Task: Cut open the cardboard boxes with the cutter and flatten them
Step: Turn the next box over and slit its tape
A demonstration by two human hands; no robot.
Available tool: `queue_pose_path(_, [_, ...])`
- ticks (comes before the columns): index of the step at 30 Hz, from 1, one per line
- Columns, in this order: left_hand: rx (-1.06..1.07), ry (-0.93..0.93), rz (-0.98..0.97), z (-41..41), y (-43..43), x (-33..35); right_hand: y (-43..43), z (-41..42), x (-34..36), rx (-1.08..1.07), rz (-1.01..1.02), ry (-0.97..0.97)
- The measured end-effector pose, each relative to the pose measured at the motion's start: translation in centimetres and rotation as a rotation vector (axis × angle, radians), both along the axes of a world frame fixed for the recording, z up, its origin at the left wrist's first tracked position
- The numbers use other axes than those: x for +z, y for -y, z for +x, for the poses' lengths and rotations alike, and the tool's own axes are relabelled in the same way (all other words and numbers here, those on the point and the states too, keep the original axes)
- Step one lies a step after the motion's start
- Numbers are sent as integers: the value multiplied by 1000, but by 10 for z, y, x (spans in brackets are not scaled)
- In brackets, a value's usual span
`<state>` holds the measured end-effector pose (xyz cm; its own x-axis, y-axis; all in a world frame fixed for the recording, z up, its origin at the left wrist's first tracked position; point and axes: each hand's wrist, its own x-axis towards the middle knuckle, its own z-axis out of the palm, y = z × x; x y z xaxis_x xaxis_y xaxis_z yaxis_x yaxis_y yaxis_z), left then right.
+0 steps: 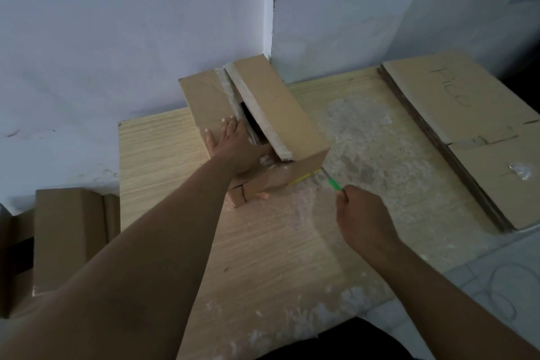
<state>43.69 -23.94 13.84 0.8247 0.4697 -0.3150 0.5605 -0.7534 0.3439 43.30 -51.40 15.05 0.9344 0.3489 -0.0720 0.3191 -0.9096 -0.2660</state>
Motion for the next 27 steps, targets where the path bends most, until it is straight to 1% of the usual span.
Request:
queue_pose_path(3, [-42,10,-4,0,5,4,19,14,5,-9,59,-34])
queue_pose_path(6, [-67,5,-9,3,12,9,5,31,16,-28,236,-25])
queue_pose_path(7, [-83,2,-4,5,13,10,-5,39,20,-42,303,-50])
queue_pose_path(9, [-54,29,-44,12,19,12,-25,54,22,-77,386,-196])
queue_pose_path(11, [52,72,-153,20,26,19,-39,68,16,-136,471,-391])
queue_pose_path(12, [92,93,-182,22,30,22,-43,72,14,-177,524,-450])
queue_pose_path(14, [51,78,-142,20,35,26,-46,80,14,-240,579,-445])
queue_pose_path(16, [-106,20,-71,15,35,27,-42,89,21,-248,567,-365])
queue_pose_path(17, [-212,-22,-47,13,34,29,-39,94,26,-217,542,-318])
queue_pose_path(19, [-400,-103,-51,9,34,39,-33,106,37,-94,480,-243])
queue_pose_path(21, [-553,-191,-46,7,42,54,-31,121,44,63,427,-242])
queue_pose_path(22, [-607,-226,-10,5,46,60,-29,130,46,140,388,-254])
queue_pose_path(24, [-639,-260,108,-1,53,74,-26,147,51,265,293,-284])
queue_pose_path(27, [-556,-340,374,-7,60,92,-15,169,51,365,113,-322])
